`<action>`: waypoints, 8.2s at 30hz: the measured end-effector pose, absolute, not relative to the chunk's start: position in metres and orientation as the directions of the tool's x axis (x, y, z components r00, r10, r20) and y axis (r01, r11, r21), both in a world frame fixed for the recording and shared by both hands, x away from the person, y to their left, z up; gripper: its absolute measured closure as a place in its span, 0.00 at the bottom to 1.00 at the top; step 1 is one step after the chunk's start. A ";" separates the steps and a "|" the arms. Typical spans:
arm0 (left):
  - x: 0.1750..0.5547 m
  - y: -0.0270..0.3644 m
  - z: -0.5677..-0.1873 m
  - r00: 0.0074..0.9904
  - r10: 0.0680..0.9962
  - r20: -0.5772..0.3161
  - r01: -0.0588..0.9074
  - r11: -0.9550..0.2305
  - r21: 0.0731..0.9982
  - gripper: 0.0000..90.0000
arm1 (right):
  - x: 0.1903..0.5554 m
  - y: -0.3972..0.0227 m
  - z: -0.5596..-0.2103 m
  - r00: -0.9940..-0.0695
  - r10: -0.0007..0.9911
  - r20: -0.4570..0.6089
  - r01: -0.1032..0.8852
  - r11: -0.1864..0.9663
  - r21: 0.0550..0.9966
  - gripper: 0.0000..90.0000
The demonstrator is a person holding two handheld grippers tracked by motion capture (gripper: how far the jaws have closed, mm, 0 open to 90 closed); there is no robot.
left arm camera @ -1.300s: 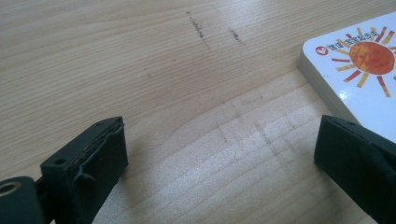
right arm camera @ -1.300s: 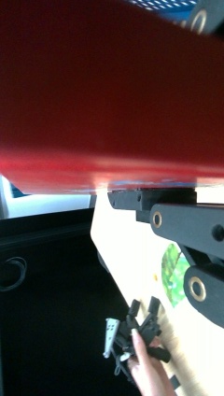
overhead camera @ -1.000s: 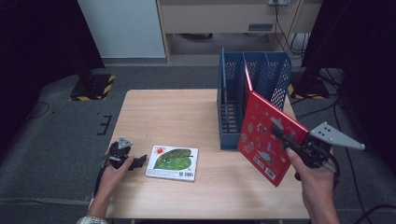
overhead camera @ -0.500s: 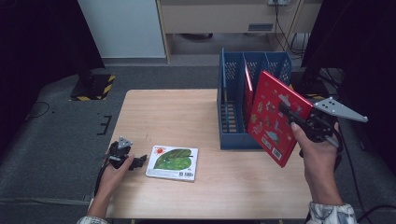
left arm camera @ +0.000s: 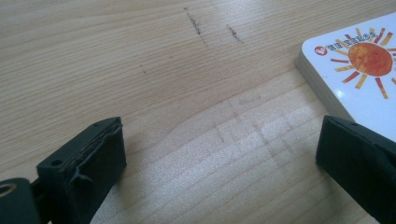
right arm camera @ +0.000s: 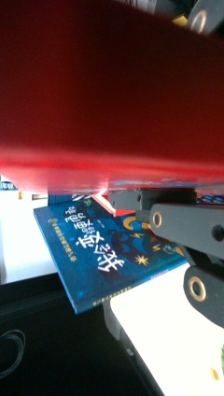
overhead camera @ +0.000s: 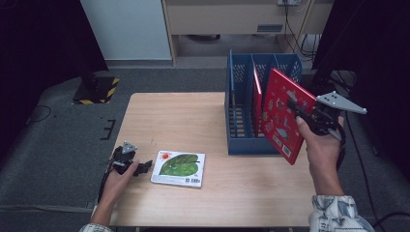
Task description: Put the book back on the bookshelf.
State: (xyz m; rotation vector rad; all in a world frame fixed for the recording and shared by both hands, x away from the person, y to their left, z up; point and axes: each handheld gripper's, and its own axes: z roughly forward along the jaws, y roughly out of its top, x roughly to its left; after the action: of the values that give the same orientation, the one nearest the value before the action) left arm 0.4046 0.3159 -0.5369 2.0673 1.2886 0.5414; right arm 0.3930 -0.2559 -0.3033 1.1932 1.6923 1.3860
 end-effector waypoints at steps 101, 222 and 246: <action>0.408 0.309 -0.537 0.425 0.905 0.009 0.645 -0.310 0.698 0.00 | 0.541 -0.209 -0.372 -0.162 0.986 0.049 0.327 0.007 0.945 0.88; 0.407 0.304 -0.537 0.428 0.903 0.012 0.643 -0.314 0.698 0.00 | 0.522 -0.204 -0.365 -0.164 0.986 -0.014 0.360 0.073 0.930 0.85; 0.407 0.303 -0.537 0.430 0.903 0.012 0.642 -0.315 0.699 0.01 | 0.522 -0.200 -0.363 -0.160 0.985 -0.062 0.367 0.118 0.923 0.88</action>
State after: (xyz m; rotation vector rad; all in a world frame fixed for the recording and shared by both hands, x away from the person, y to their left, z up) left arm 0.4071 0.3031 -0.5370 2.0651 1.2962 0.5429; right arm 0.5215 -0.1997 -0.3632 1.3413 1.6442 1.0383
